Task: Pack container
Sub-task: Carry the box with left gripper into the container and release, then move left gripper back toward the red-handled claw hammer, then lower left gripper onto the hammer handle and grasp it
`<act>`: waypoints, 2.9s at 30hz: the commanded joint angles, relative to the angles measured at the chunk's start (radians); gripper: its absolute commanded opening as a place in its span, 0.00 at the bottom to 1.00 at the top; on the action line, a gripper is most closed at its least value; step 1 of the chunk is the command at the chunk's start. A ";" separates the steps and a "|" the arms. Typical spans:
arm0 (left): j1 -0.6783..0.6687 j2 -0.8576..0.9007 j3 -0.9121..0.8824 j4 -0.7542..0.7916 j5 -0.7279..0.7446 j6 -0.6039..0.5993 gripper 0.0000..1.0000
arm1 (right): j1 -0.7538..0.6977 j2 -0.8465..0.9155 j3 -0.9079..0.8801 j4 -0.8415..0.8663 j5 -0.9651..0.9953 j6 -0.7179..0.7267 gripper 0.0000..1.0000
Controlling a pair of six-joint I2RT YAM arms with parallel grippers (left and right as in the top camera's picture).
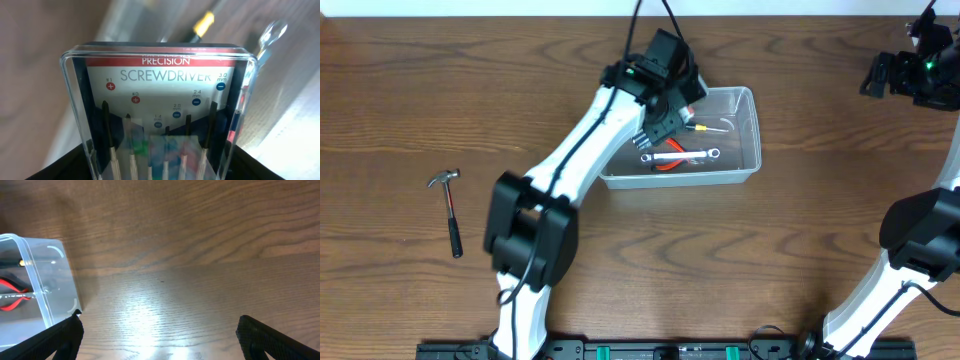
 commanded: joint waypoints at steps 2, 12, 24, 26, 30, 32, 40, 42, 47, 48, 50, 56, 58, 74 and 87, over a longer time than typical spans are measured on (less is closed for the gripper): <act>0.006 0.070 -0.008 -0.009 -0.009 0.024 0.06 | 0.009 0.008 -0.002 -0.004 -0.019 -0.012 0.99; 0.015 0.113 -0.012 -0.013 -0.009 0.020 0.63 | 0.007 0.008 -0.002 -0.005 -0.019 -0.012 0.99; 0.019 0.055 -0.010 -0.111 -0.044 0.000 0.99 | 0.007 0.007 -0.002 -0.007 -0.019 -0.012 0.99; 0.019 0.000 -0.004 -0.116 -0.113 -0.042 0.98 | 0.007 0.008 -0.002 -0.008 -0.019 -0.012 0.99; 0.021 -0.171 -0.001 -0.155 -0.227 -0.104 0.98 | 0.007 0.007 -0.002 -0.008 -0.018 -0.012 0.99; 0.034 -0.265 0.000 -0.191 -0.291 -0.179 0.98 | 0.005 0.008 -0.002 -0.008 -0.018 -0.016 0.99; 0.386 -0.536 -0.002 -0.521 -0.317 -0.622 0.98 | 0.000 0.007 -0.002 -0.023 -0.019 -0.016 0.99; 0.523 -0.560 -0.006 -0.533 -0.316 -0.736 0.98 | 0.000 0.007 -0.002 -0.023 -0.019 -0.016 0.99; 0.779 -0.543 -0.029 -0.519 -0.220 -0.988 0.98 | 0.001 0.007 -0.002 -0.023 -0.018 -0.016 0.99; 0.808 -0.533 -0.040 -0.518 -0.206 -0.974 0.98 | 0.001 0.007 -0.002 -0.023 -0.018 -0.016 0.99; 0.857 -0.500 -0.073 -0.505 -0.207 -0.883 0.98 | 0.001 0.007 -0.002 -0.023 -0.018 -0.016 0.99; 0.958 -0.366 -0.200 -0.405 -0.206 -0.683 0.98 | 0.001 0.007 -0.002 -0.030 -0.014 -0.015 0.99; 0.982 -0.325 -0.228 -0.391 -0.205 -0.686 0.98 | 0.001 0.007 -0.002 -0.032 -0.010 -0.016 0.99; 1.013 -0.235 -0.559 0.040 -0.047 -0.391 0.98 | 0.001 0.007 -0.002 -0.053 -0.010 -0.016 0.99; 1.013 -0.195 -0.559 0.080 0.022 -0.358 0.99 | 0.001 0.008 -0.002 -0.088 0.042 -0.015 0.99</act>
